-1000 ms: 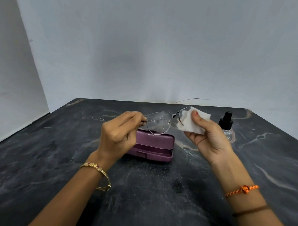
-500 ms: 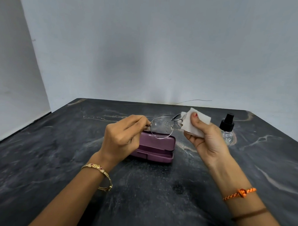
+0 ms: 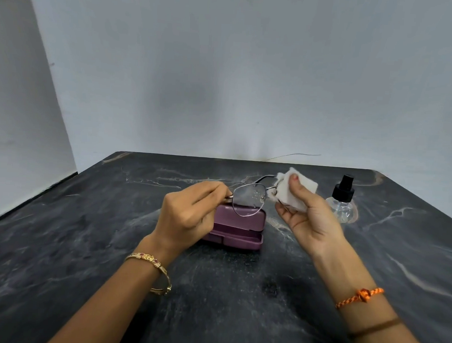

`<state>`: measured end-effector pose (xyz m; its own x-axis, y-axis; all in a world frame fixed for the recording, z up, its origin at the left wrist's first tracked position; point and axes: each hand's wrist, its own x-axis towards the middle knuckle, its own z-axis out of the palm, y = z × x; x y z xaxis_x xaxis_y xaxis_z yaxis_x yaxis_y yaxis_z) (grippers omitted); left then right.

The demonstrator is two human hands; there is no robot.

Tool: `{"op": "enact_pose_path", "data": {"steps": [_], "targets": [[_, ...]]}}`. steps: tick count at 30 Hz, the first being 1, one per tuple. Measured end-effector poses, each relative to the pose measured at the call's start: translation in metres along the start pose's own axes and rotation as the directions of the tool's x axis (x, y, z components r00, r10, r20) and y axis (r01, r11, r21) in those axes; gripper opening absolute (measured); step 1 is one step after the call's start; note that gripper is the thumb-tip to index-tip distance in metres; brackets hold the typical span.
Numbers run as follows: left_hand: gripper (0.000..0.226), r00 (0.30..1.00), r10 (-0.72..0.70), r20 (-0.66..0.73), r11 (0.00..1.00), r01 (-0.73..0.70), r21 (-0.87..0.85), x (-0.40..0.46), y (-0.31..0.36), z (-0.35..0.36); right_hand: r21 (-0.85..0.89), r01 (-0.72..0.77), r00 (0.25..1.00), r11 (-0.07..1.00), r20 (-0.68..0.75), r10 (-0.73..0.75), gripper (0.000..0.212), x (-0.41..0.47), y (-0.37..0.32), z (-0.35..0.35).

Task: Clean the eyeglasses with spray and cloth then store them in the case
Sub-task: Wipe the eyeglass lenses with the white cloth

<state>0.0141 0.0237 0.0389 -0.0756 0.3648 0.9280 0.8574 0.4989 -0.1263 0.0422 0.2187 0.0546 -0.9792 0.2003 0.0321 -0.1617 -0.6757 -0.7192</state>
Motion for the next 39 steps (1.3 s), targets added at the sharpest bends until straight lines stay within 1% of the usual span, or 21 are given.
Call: {"op": "enact_pose_path", "data": {"steps": [3, 5, 8, 11, 14, 17, 20, 22, 23, 25, 30, 33, 36, 37, 39], "targets": [[0.023, 0.999, -0.033, -0.04, 0.999, 0.034, 0.004, 0.0, -0.004, -0.002, -0.137, -0.028, 0.997, 0.99, 0.065, 0.037, 0.031, 0.001, 0.001, 0.0], [0.021, 0.997, -0.045, -0.056, 0.999, 0.045, -0.004, 0.001, -0.006, -0.003, -0.192, -0.019, 0.995, 0.981, 0.09, 0.037, 0.035, 0.001, -0.003, -0.002], [0.015, 0.997, -0.056, -0.045, 0.998, 0.055, -0.022, 0.002, -0.006, -0.005, -0.239, 0.019, 0.994, 0.971, 0.108, 0.007, 0.037, 0.003, -0.011, -0.006], [0.013, 0.999, -0.033, -0.032, 0.999, 0.032, -0.043, 0.002, -0.006, -0.003, -0.256, 0.067, 0.995, 0.964, 0.082, -0.047, 0.033, 0.005, -0.014, -0.009], [0.013, 0.998, -0.029, -0.048, 0.998, 0.026, -0.062, 0.001, -0.007, -0.002, -0.326, 0.133, 0.991, 0.936, 0.063, -0.119, 0.027, 0.004, -0.012, -0.008], [0.012, 0.997, -0.055, -0.053, 0.998, 0.053, -0.045, 0.0, -0.006, -0.001, -0.38, 0.216, 0.976, 0.899, 0.066, -0.207, 0.023, 0.004, -0.008, -0.008], [0.01, 0.992, -0.099, -0.072, 0.994, 0.096, -0.051, 0.001, -0.005, 0.0, -0.36, 0.256, 0.966, 0.897, 0.063, -0.251, 0.018, 0.005, -0.008, -0.007], [0.006, 0.984, -0.143, -0.105, 0.988, 0.136, -0.075, 0.004, -0.002, -0.001, -0.341, 0.252, 0.967, 0.906, 0.056, -0.248, 0.022, 0.006, -0.007, -0.008], [0.004, 0.978, -0.166, -0.125, 0.984, 0.156, -0.088, 0.005, -0.001, -0.002, -0.33, 0.241, 0.97, 0.913, 0.055, -0.236, 0.02, 0.007, -0.006, -0.008], [0.005, 0.962, -0.215, -0.17, 0.974, 0.198, -0.109, 0.007, 0.0, -0.004, -0.301, 0.211, 0.978, 0.93, 0.06, -0.202, 0.018, 0.008, -0.004, -0.007], [0.015, 0.904, -0.334, -0.267, 0.942, 0.307, -0.138, 0.009, -0.004, -0.008, -0.247, 0.154, 0.987, 0.957, 0.074, -0.14, 0.021, 0.007, 0.001, -0.004], [0.014, 0.847, -0.411, -0.337, 0.911, 0.368, -0.185, 0.009, -0.008, -0.008, -0.182, 0.132, 0.991, 0.974, 0.044, -0.126, 0.022, 0.006, 0.002, -0.004], [0.023, 0.757, -0.511, -0.407, 0.858, 0.422, -0.292, 0.01, -0.011, -0.009, -0.12, 0.096, 0.995, 0.988, 0.004, -0.096, 0.024, 0.005, 0.004, -0.003], [0.024, 0.741, -0.525, -0.42, 0.85, 0.429, -0.305, 0.01, -0.011, -0.009, -0.116, 0.082, 0.997, 0.99, 0.0, -0.082, 0.025, 0.005, 0.006, -0.002], [0.023, 0.737, -0.525, -0.426, 0.851, 0.439, -0.288, 0.01, -0.01, -0.009, -0.12, 0.057, 0.998, 0.991, 0.013, -0.056, 0.027, 0.004, 0.012, 0.0]]}}
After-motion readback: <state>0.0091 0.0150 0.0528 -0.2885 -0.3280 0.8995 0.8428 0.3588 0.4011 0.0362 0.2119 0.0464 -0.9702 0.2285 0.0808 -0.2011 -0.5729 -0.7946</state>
